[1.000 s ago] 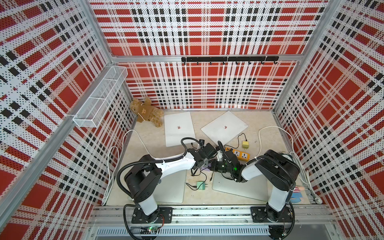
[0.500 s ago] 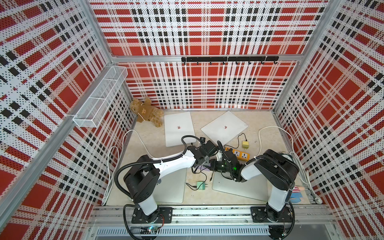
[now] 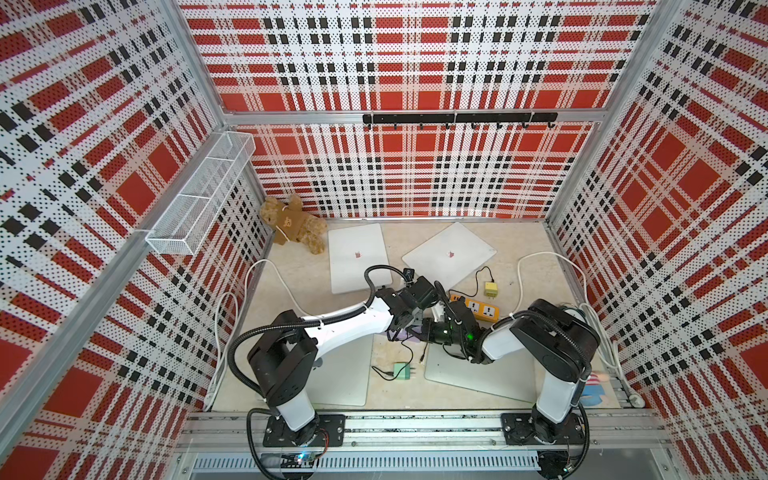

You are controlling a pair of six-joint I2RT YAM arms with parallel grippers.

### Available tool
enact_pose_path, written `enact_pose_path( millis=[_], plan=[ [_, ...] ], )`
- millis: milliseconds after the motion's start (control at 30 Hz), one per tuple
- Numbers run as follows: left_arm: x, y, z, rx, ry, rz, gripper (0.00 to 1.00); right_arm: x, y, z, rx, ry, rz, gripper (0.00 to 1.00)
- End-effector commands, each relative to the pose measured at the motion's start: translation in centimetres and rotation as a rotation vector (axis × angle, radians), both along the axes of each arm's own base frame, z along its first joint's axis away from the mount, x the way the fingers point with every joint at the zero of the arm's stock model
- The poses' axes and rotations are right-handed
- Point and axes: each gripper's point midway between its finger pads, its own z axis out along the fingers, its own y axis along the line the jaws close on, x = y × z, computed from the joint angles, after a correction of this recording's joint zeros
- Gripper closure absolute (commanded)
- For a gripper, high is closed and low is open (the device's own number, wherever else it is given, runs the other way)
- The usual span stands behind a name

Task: Unplug the laptop charger
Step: Remove the plug from the socket, then place the plug at the center of the board.

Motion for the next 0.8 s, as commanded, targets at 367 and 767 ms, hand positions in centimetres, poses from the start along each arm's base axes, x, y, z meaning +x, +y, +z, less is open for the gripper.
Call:
enact_pose_path(
  millis=[367,767],
  plan=[
    [0.3,0.0,4.3,-0.073,-0.057,-0.008,0.75,-3.3,-4.3,-4.6,-0.356,0.272,-0.003,1.00],
    [0.1,0.6,5.8,-0.095,-0.080,-0.002,0.75,-0.5,-2.4,1.3,-0.112,0.200,-0.023,1.00]
  ],
)
